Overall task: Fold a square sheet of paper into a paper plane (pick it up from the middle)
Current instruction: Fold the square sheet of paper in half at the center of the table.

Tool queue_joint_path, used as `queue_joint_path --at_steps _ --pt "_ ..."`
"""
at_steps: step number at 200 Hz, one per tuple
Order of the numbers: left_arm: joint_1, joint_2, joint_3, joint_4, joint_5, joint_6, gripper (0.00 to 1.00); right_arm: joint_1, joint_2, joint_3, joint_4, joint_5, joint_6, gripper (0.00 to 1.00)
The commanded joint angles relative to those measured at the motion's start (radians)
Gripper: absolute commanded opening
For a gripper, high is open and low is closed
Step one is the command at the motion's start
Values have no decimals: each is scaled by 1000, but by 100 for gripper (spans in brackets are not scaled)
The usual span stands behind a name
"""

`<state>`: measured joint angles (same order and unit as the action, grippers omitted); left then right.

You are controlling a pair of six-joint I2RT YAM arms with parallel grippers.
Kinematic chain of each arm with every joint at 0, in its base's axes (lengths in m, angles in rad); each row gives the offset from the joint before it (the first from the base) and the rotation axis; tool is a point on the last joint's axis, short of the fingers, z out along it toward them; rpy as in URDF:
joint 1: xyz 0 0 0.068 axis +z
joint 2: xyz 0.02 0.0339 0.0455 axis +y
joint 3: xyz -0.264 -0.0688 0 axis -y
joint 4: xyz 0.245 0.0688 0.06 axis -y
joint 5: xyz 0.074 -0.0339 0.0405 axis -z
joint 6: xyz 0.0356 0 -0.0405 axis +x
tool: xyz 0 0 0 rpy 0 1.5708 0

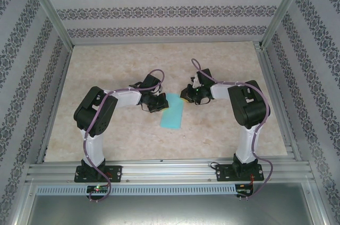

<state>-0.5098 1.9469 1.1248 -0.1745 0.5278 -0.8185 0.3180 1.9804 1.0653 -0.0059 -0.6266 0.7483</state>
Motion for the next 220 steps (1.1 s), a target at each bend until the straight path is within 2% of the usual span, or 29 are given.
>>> queue_joint_path --at_steps 1,44,94,129,161,186,220 --pt "-13 9 -49 -137 -40 25 0 -2 -26 36 -71 6 0 11" --pt "-13 7 -51 -130 -33 24 0 -20 -8 97 -78 -17 8 10" --pt "-14 6 -35 -136 -24 28 0 -16 70 37 -40 -5 44 9" --pt "-14 -4 -26 -147 -23 36 2 -14 94 78 -171 65 14 9" --pt "-15 -13 -25 -141 -11 35 4 -10 16 115 -206 13 -8 10" --pt "-15 -25 -19 -140 1 41 8 -12 -114 111 -233 19 -25 12" --pt "-15 -41 -18 -128 15 43 10 40 -262 -39 -147 -5 34 13"
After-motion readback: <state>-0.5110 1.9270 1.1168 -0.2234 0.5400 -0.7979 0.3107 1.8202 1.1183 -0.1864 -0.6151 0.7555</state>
